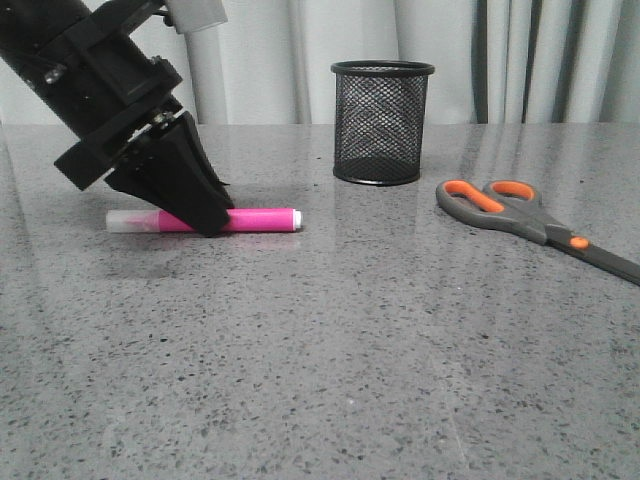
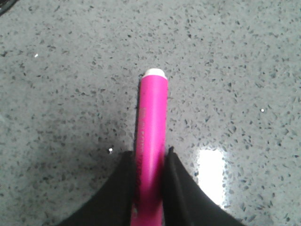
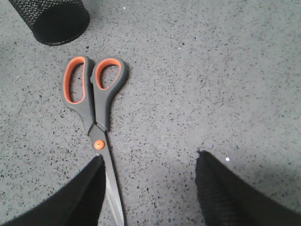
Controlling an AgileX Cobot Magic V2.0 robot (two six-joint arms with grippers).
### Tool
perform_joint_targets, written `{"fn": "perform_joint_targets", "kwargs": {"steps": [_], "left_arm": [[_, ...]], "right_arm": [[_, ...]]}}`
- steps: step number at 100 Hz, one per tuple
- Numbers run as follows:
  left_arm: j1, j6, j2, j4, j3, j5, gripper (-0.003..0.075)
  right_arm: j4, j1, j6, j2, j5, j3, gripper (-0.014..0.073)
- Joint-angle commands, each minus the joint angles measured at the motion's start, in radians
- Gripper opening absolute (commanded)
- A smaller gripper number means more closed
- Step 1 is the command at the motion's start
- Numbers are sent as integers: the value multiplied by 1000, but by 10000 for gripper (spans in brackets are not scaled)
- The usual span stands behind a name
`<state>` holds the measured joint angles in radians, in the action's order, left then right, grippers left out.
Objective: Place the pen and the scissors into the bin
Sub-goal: 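Close the left gripper on the pink marker and lift it, then carry the marker to the mesh cup and drop it in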
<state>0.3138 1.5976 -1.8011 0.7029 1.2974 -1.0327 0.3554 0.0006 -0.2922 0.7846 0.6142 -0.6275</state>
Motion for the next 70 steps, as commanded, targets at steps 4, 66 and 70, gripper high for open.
{"fn": "perform_joint_targets", "kwargs": {"steps": [4, 66, 70], "left_arm": [[8, -65, 41, 48, 76, -38, -19], [173, 157, 53, 907, 228, 498, -19], [184, 181, 38, 941, 238, 514, -19]], "right_arm": [[6, -1, -12, 0, -50, -37, 381], [6, -1, -12, 0, -44, -37, 381], [6, -1, -12, 0, -44, -37, 381]]}}
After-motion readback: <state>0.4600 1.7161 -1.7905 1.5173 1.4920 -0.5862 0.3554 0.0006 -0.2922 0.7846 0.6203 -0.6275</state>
